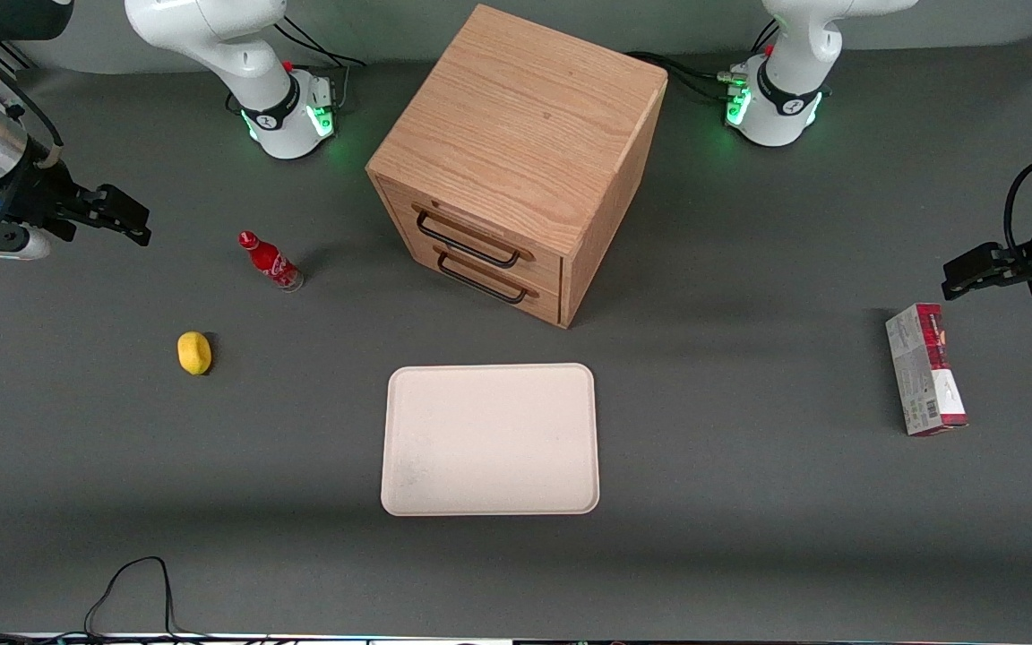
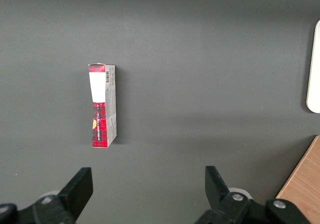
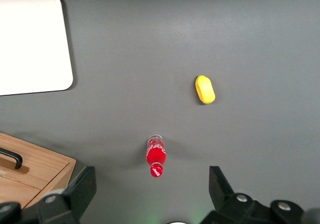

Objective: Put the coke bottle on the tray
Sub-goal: 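Move the right gripper down toward the small red Coca-Cola bottle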

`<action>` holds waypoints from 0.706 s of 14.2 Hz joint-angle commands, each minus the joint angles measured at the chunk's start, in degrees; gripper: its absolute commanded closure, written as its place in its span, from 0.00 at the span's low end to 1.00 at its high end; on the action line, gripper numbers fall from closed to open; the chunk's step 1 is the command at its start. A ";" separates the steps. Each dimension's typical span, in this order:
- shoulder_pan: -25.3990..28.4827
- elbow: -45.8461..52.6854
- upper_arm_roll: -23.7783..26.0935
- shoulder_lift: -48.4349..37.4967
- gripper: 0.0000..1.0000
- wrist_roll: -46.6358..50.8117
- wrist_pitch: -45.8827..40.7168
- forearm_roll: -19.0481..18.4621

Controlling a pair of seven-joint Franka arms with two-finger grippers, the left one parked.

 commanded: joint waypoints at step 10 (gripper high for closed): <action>-0.66 -26.35 0.55 -7.84 0.00 -1.88 13.12 3.89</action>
